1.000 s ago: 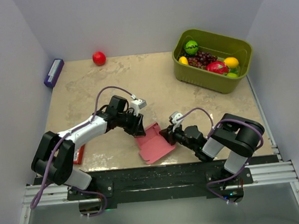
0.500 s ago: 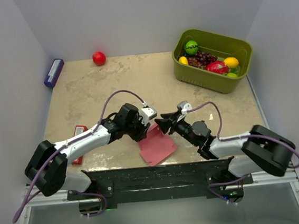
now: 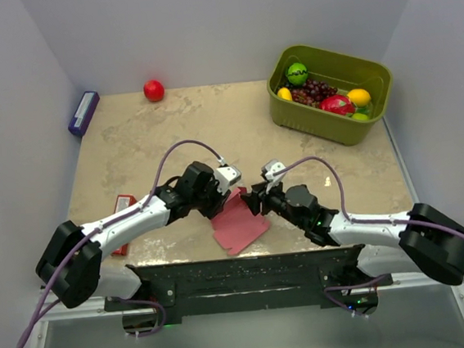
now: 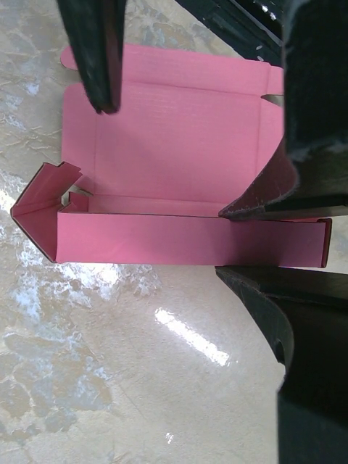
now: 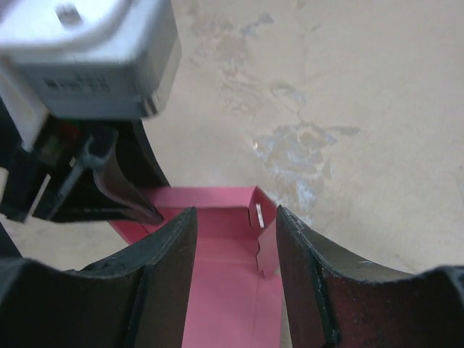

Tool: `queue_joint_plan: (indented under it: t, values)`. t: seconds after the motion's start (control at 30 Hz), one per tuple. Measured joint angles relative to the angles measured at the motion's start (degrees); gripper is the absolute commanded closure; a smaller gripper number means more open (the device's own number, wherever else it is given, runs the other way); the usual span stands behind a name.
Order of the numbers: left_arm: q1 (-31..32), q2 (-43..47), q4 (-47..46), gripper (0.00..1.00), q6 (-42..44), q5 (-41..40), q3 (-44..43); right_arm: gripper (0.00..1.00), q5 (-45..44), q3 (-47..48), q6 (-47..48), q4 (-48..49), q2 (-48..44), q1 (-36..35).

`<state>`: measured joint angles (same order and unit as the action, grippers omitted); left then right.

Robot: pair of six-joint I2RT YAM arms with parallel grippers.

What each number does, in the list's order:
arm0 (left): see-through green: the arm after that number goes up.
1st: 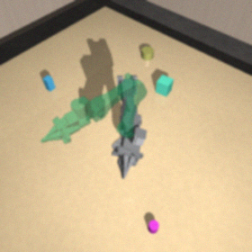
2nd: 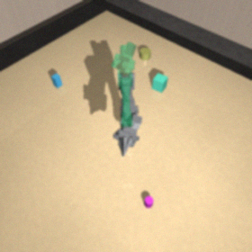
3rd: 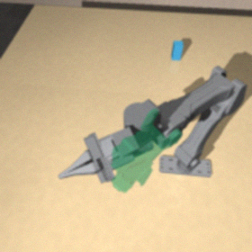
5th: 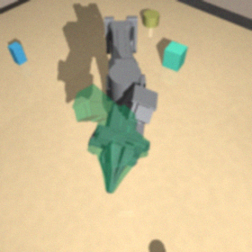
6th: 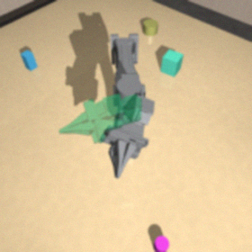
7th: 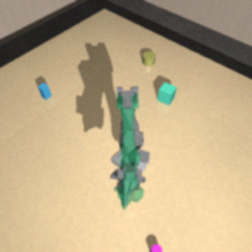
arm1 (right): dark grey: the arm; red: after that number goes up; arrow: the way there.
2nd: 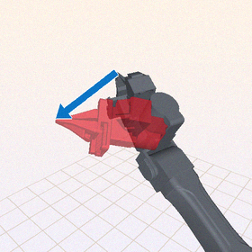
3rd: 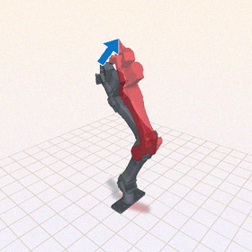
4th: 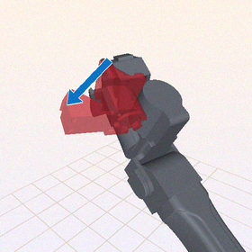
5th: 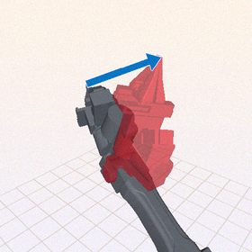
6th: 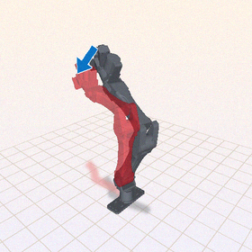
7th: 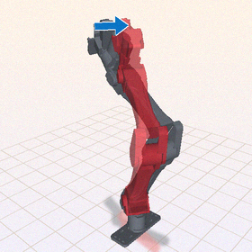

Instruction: Fold the paper box

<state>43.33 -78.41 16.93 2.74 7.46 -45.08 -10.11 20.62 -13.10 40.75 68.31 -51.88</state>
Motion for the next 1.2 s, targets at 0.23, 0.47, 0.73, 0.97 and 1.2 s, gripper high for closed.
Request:
queue_joint_plan:
  t: [0.23,0.47,0.73,0.97,1.2]
  values:
    - [0.5,0.0,0.0,0.97,0.1,-0.7,0.0,0.45,-2.0,0.3,0.9,-0.8,6.3,-0.6]
    - [1.2,0.0,0.0,0.98,0.5,-1.8,0.0,0.48,-2.7,1.9,1.4,1.1,12.3,-0.6]
    - [1.9,-0.1,-0.1,1.0,1.3,-2.6,0.0,0.8,-4.2,3.7,3.0,4.7,16.9,-0.6]
    - [2.6,-0.5,-0.7,1.0,1.4,-5.0,0.0,0.97,-4.4,3.7,3.9,7.8,19.1,-0.8]
    - [4.4,-1.2,-0.9,1.0,1.4,-8.1,-0.5,0.71,-5.1,3.5,4.4,9.3,19.7,-0.7]
